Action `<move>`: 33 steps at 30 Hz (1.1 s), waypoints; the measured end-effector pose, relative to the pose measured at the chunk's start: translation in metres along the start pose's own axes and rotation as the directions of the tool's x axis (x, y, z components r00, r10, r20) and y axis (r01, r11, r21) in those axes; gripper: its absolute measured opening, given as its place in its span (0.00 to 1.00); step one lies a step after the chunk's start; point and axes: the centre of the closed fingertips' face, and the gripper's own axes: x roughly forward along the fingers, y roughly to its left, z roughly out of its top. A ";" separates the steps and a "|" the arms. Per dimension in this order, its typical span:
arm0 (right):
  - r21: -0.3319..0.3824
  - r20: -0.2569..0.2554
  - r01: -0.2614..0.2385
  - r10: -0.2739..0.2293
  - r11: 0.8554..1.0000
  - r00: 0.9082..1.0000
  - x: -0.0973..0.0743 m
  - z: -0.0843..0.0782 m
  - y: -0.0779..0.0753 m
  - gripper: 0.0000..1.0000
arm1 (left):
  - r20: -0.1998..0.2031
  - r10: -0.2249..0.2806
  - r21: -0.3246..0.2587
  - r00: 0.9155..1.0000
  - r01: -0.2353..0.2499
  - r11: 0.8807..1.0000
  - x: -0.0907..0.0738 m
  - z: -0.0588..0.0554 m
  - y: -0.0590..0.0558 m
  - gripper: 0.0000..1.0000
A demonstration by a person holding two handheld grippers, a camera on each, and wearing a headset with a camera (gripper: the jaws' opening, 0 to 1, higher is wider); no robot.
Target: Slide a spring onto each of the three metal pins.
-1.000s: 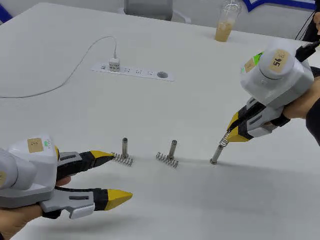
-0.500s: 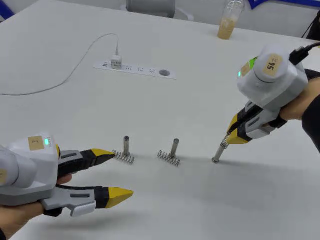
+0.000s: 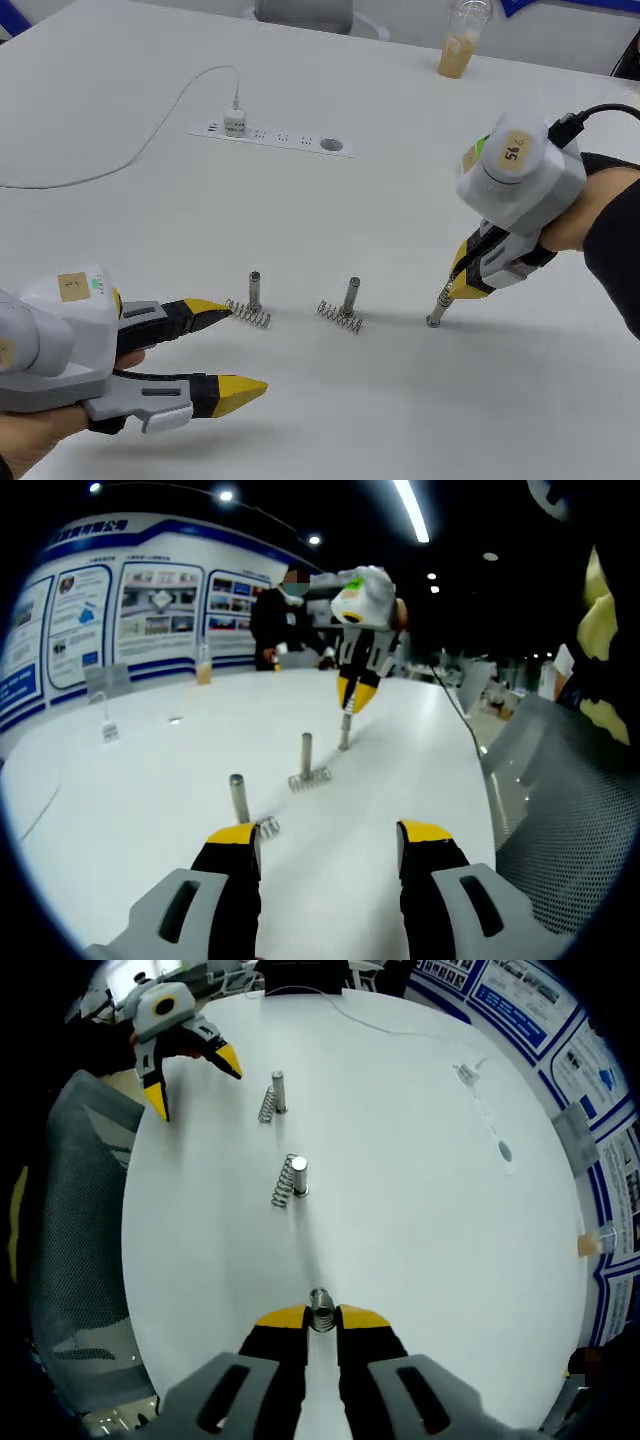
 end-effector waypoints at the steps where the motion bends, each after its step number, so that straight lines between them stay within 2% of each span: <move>1: 0.000 -0.002 -0.001 0.001 1.000 1.000 0.002 0.000 0.000 0.12 | 0.000 0.000 0.000 1.000 0.000 1.000 0.000 0.000 0.000 0.56; 14: 0.024 -0.025 -0.024 0.024 0.999 0.999 0.024 -0.007 0.002 0.12 | -0.004 0.001 -0.001 1.000 -0.001 1.000 0.000 0.000 0.000 0.56; 30: 0.046 -0.017 -0.019 0.020 0.999 1.000 0.026 -0.010 0.002 0.12 | -0.006 0.002 0.000 1.000 -0.002 1.000 0.001 0.000 -0.001 0.56; 33: 0.049 -0.011 -0.013 0.013 0.999 1.000 0.025 -0.009 0.002 0.16 | -0.004 0.002 0.000 1.000 -0.002 1.000 0.002 0.001 -0.001 0.56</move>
